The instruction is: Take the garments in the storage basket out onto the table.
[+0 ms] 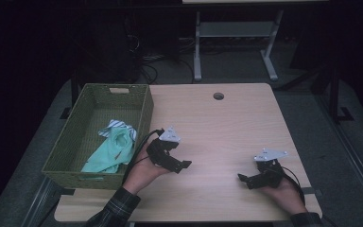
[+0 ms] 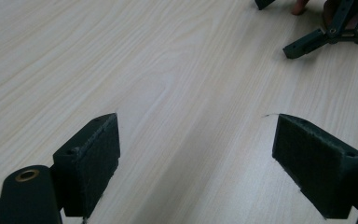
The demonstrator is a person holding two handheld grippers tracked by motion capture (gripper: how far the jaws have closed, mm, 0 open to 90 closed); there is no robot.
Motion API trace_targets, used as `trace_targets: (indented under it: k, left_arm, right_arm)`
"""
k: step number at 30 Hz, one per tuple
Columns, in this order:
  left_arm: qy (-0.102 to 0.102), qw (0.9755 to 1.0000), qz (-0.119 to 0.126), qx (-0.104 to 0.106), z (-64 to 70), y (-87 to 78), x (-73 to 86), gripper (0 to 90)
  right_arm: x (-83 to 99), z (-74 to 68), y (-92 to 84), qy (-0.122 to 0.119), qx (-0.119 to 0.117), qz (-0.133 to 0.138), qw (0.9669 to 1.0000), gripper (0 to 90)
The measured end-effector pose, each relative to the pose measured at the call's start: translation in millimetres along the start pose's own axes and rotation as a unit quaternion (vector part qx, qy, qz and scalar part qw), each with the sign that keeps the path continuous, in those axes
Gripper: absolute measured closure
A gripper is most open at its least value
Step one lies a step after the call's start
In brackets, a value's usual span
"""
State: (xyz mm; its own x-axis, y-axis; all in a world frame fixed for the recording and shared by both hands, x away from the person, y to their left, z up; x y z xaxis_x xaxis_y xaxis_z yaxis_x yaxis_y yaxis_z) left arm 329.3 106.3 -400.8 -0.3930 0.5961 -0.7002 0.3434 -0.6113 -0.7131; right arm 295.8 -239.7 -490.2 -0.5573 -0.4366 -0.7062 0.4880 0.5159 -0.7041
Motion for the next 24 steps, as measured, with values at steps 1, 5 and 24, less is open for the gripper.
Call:
trace_targets:
  k: [1,5,24]
  left_arm:
    - [0.000,1.0000,0.000,0.002,0.3,-0.3,-0.4,14.4]
    - [0.002,1.0000,0.006,0.003,0.6,-2.9,-2.9,14.4]
    - [0.005,0.9990,0.029,0.035,-12.3,-18.6,-7.8,14.4]
  right_arm:
    - [0.0,-0.1,0.1,0.001,0.000,0.000,1.0000,2.4]
    - [0.0,0.0,0.0,0.000,0.000,0.000,1.0000,2.4]
    - [-0.4,-1.7,0.4,0.009,0.008,-0.001,0.9999,2.0]
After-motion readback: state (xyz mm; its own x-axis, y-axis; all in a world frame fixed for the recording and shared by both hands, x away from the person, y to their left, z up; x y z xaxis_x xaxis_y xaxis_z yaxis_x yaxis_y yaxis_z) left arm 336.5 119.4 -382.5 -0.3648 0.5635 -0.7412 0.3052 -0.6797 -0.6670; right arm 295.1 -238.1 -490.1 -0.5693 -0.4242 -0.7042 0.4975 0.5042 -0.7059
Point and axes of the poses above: each handheld gripper's, and its own axes: y roughly forward along the jaws, x roughly out of its underside, z roughly to its right, the point moved 1 cm from there along y, roughly forward along the jaws, and after that the axes turned 3 degrees about -x, right-handed, at the moved point
